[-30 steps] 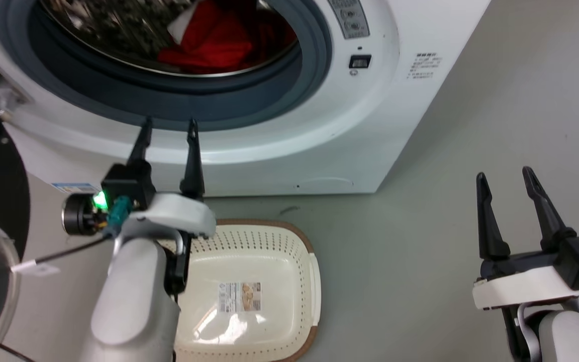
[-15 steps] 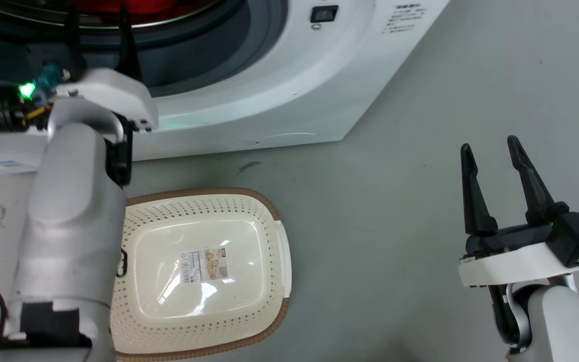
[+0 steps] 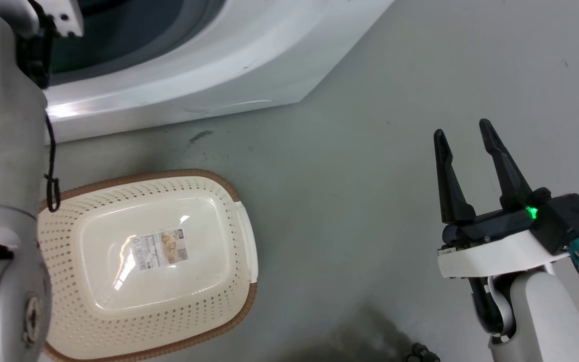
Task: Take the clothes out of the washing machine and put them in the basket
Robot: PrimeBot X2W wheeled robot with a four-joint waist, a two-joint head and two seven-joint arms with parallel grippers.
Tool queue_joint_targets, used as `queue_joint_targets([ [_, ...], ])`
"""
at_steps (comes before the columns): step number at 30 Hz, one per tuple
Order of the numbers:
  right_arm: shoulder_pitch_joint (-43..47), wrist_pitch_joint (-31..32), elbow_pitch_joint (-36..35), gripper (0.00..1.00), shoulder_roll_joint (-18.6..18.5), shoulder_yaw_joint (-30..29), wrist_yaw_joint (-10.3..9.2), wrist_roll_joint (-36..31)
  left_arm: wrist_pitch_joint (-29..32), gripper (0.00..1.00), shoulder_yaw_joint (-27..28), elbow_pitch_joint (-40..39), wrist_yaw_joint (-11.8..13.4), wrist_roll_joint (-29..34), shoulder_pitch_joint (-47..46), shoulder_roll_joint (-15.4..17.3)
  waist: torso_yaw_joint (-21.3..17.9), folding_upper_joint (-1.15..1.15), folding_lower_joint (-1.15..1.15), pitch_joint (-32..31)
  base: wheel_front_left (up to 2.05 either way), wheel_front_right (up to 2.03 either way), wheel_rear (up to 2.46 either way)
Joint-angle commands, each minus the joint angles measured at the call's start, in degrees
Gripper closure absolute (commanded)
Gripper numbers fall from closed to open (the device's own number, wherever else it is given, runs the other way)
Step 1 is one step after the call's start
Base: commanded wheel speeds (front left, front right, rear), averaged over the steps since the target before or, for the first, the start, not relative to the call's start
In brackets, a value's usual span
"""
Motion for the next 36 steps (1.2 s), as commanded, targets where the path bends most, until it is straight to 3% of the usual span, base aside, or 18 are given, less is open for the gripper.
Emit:
queue_joint_targets([
  [1,-1.1,-0.4,-0.2,0.0,0.2,0.5,-0.04,0.6,1.0,0.0,-0.2,0.8,-0.1,0.1,-1.5,0.5,-1.5,0.0,-0.01,1.5,0.0,0.0,0.0],
  [7,-1.4,-0.3,-0.3,0.0,0.2,2.4,-0.03,2.2,9.1,0.0,-1.5,4.6,-0.9,0.8,-7.4,2.5,-4.0,0.0,-0.01,3.4,0.0,0.0,0.0],
  [19,-1.2,-0.3,0.0,0.0,0.1,4.8,-0.04,5.2,24.3,0.0,-3.7,9.2,0.9,2.1,-13.2,6.4,-7.3,0.0,-0.01,4.4,0.0,0.0,0.0],
  [20,-1.2,-0.3,0.0,0.0,0.1,4.8,-0.04,5.4,24.9,0.53,-3.6,9.3,1.1,1.9,-13.3,6.5,-7.4,0.0,-0.01,4.4,0.0,0.0,0.0],
  [21,-1.2,-0.3,0.0,0.0,0.1,4.8,-0.04,5.4,24.9,0.53,-3.6,9.3,1.1,1.9,-13.3,6.5,-7.4,0.0,-0.01,4.4,0.0,0.0,0.0],
  [22,-1.2,-0.3,0.0,0.0,0.1,4.8,-0.04,5.6,25.5,0.87,-3.5,9.4,1.3,1.7,-13.4,6.6,-7.5,0.0,-0.01,4.4,0.0,0.0,0.0],
  [23,-1.2,-0.3,0.0,0.0,0.1,4.8,-0.03,5.7,25.7,1.0,-3.6,9.4,1.5,1.6,-13.5,6.6,-7.5,0.0,-0.01,4.4,0.0,0.0,0.0],
  [29,-1.6,-0.3,0.4,0.0,0.1,4.5,-0.04,6.2,22.3,1.0,-3.7,7.8,2.7,0.9,-11.1,6.3,-7.2,0.0,-0.01,3.7,0.0,0.0,0.0],
  [36,-1.0,-0.3,1.5,0.0,0.1,3.2,-0.04,5.5,10.6,1.0,-3.7,5.0,2.7,-0.6,-5.2,4.0,-4.7,0.0,-0.01,-0.4,0.0,0.0,0.0],
])
